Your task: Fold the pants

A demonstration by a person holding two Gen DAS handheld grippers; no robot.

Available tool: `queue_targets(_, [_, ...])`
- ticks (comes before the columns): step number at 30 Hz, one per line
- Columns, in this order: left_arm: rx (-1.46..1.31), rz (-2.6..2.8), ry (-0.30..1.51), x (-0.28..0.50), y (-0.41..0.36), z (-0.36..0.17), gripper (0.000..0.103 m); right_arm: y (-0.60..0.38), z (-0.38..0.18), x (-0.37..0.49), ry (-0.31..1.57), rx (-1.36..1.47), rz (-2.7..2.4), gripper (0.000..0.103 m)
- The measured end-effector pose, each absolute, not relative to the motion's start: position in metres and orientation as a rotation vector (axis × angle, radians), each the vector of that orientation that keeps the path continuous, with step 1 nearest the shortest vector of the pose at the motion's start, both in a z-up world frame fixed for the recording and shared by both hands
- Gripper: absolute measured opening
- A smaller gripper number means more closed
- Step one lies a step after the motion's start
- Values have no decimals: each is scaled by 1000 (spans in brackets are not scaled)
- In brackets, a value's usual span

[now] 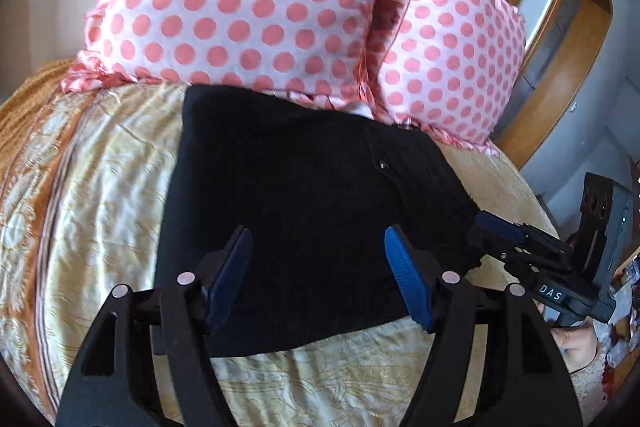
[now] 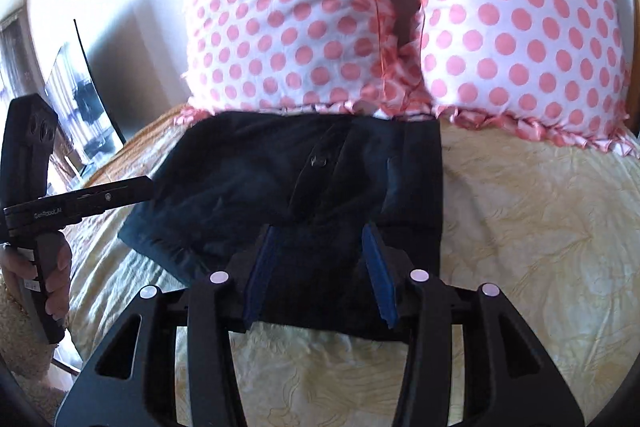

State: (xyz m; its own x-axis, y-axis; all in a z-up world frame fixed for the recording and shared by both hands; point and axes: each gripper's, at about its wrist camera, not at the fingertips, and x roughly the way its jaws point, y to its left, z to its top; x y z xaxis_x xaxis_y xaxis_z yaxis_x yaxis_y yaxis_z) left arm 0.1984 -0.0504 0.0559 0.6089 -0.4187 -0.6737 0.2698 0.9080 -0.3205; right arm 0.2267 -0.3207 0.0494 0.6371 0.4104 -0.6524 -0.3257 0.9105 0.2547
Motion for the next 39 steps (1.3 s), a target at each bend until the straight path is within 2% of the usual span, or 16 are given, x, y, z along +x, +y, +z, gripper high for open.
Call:
queue_targets(2, [-188, -369, 894, 211, -57, 36, 66, -319, 29, 234, 855, 124, 390, 48])
queue_targets(4, [-208, -360, 933, 223, -54, 20, 61, -324, 18, 237, 857, 159, 390, 48])
queue_targets(7, [-220, -361, 916, 221, -51, 22, 62, -325, 21, 238, 863, 171, 376, 48])
queue_targets(9, [-205, -344, 869, 205, -47, 34, 72, -327, 30, 224, 813, 167, 358, 62])
queue_targets(10, [-179, -325, 826, 190, -44, 42, 89, -326, 37, 211, 776, 162, 347, 80])
queue_targets(11, [-140, -293, 777, 175, -40, 49, 101, -325, 43, 197, 734, 155, 331, 92])
queue_targets(13, [-70, -237, 698, 145, -32, 60, 101, -323, 51, 167, 671, 135, 296, 93])
queue_targets(15, [-6, -168, 670, 114, -27, 60, 101, -319, 51, 144, 652, 124, 270, 98])
queue_targets(22, [110, 7, 698, 61, -15, 24, 101, -306, 24, 99, 693, 126, 227, 99])
queue_targets(32, [68, 1, 759, 61, -11, -4, 101, -302, 5, 86, 715, 80, 129, 99])
queue_targets(39, [31, -2, 707, 56, -7, -10, 101, -297, -6, 82, 716, 53, 85, 102])
